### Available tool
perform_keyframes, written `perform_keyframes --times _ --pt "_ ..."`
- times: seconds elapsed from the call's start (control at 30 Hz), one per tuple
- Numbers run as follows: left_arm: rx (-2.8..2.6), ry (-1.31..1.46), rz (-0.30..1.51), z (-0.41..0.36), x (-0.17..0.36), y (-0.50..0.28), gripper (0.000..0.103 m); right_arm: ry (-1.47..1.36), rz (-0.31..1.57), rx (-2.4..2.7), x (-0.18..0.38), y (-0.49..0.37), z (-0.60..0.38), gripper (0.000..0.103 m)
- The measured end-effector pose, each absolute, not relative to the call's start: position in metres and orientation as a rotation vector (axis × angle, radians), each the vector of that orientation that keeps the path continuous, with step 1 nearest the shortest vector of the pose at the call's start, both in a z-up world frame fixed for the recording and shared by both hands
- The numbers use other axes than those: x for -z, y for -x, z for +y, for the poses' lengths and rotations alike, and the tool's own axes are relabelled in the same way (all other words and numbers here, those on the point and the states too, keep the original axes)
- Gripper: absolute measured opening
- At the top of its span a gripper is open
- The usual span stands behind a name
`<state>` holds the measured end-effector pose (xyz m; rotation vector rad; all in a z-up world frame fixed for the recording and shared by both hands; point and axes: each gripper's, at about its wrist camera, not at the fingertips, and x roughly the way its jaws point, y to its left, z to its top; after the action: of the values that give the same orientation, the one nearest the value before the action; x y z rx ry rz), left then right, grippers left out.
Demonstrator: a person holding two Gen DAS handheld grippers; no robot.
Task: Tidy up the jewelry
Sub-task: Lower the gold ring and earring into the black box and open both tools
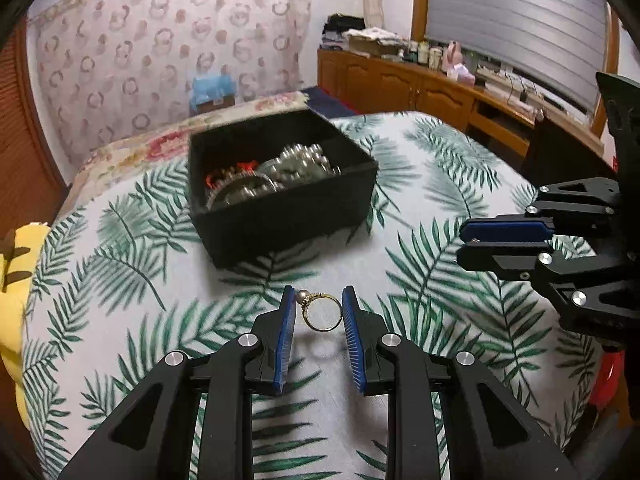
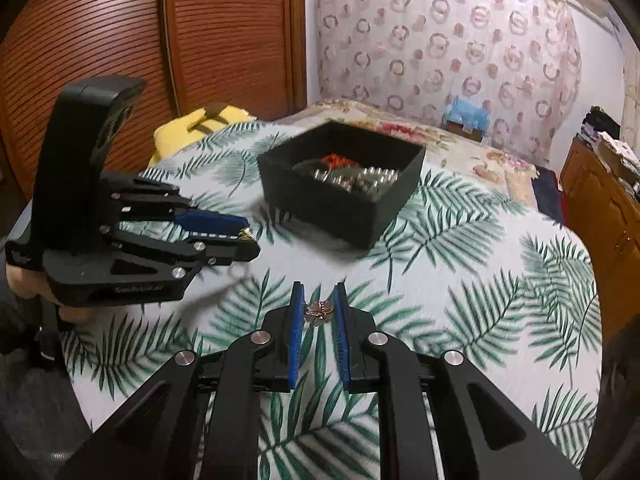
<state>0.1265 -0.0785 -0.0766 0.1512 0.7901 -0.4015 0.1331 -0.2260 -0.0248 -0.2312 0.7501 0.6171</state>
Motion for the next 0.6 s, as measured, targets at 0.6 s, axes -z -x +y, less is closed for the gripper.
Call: perform_keyframes --times 0.6 --pt "0.36 -0.081 0.695 -0.056 0.041 -0.151 0.022 0.154 0.699 -0.6 -0.002 -0.208 -0.198 0.017"
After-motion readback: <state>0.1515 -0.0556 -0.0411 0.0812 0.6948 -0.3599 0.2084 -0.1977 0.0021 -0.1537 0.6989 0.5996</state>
